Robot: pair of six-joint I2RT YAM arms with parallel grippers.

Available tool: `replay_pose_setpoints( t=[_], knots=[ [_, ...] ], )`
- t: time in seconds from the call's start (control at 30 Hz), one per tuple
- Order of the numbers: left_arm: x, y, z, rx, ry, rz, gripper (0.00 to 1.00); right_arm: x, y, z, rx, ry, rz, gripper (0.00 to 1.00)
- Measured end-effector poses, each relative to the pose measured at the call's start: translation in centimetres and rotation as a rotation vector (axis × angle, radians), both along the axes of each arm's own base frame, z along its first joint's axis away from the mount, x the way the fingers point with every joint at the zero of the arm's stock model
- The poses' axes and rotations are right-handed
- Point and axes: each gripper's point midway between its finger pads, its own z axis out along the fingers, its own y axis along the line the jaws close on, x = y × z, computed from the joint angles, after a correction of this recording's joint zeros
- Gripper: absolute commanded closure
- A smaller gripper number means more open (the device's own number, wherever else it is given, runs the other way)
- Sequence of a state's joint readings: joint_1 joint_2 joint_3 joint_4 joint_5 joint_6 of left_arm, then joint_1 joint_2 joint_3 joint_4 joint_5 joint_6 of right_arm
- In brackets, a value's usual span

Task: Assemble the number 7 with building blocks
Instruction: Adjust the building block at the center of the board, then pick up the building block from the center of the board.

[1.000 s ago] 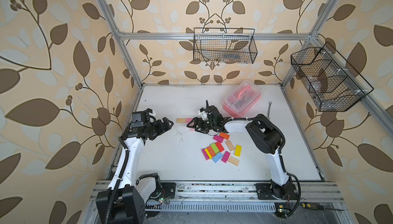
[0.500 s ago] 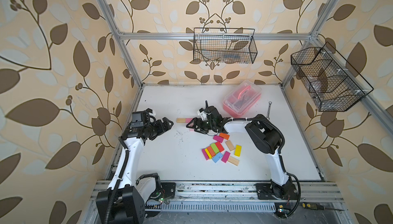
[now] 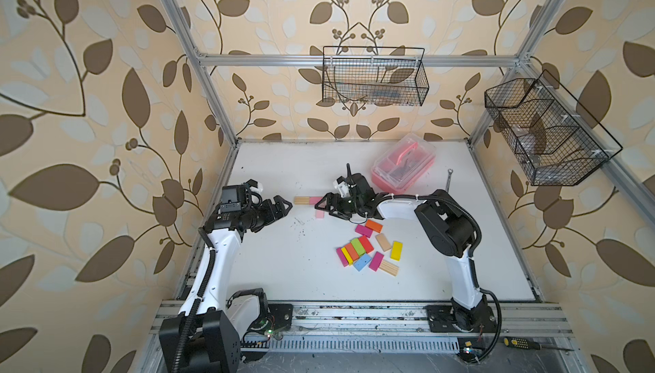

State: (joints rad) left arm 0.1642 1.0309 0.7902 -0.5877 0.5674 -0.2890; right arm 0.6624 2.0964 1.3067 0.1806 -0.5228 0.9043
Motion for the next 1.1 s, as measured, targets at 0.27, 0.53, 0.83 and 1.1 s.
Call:
replay_pose_setpoints(
  t=[0.27, 0.53, 0.83, 1.1],
  knots=[
    [-1.2, -5.4, -0.9, 0.009, 0.029, -0.191, 0.08, 0.9, -7.5, 9.9, -0.163, -0.247, -0.056, 0.12],
    [-1.9, -6.3, -1.3, 0.075, 0.039, -0.188, 0.08, -8.6, -7.0, 5.9, -0.459, -0.256, 0.162, 0.13],
    [-1.9, -3.8, -0.4, 0.140, 0.015, -0.090, 0.07, -17.0, -4.2, 0.5, -0.654, -0.246, 0.397, 0.17],
    [-2.2, -3.1, 0.0, 0.160, 0.002, -0.070, 0.06, -18.1, -3.8, -0.6, -0.677, -0.226, 0.410, 0.19]
  ],
)
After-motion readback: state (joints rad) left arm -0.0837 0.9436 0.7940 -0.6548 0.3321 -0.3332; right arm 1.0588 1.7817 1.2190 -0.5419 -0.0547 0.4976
